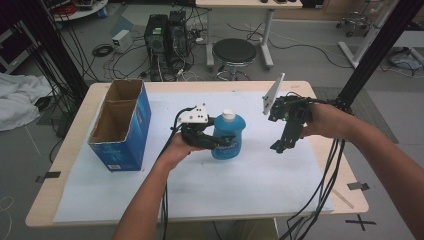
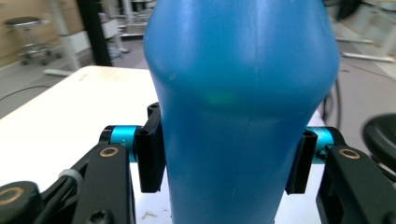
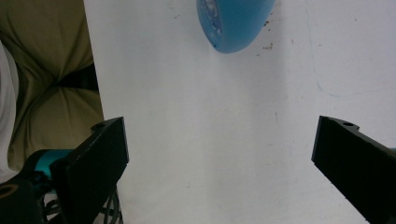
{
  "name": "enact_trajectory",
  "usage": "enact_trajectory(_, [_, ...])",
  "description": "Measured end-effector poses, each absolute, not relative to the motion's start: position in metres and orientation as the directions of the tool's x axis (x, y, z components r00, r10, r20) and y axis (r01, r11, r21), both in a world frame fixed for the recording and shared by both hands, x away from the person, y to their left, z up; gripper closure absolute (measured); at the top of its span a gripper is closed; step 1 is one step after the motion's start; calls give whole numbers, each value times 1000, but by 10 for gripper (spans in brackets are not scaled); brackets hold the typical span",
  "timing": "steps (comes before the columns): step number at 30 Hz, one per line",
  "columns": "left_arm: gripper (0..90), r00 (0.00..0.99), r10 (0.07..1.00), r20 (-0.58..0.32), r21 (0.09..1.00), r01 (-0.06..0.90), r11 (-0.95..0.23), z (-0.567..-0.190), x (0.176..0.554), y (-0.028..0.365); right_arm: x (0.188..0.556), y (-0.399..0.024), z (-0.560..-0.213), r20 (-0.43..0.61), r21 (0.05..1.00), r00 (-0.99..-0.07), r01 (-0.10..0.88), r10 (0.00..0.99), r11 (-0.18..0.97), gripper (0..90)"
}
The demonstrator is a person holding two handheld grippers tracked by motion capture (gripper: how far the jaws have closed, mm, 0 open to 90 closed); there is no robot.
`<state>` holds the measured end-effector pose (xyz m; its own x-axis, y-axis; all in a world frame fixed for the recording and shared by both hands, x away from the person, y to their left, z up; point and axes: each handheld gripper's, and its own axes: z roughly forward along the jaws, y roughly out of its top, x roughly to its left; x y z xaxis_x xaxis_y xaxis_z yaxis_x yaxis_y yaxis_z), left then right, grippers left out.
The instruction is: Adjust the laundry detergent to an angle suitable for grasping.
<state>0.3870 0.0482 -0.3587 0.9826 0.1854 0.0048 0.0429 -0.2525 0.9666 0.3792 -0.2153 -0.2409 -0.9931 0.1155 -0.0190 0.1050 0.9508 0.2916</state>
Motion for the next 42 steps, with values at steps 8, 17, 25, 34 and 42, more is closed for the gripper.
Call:
enact_trajectory(8, [446,994,109,13,959,19,-281,-366,390,41,379,-215,-241,-20,292,-993,107,118,950,28])
enact_trajectory(17, [448,998,55,4,956,12,-293,-371,390,35,379,-217,-246,-14,283,-992,117,126,952,28])
enact_trajectory(25, [448,1000,11,11,946,-7,-323,-374,389,30,379,-217,-246,-12,279,-991,123,132,952,28])
enact_trajectory(34, [449,1000,-11,-1,938,-3,-347,-382,387,25,378,-217,-245,-11,279,-991,127,135,952,28])
enact_trajectory(42, [448,1000,-8,-20,944,17,-329,-391,385,26,378,-219,-245,-14,281,-991,125,135,952,28])
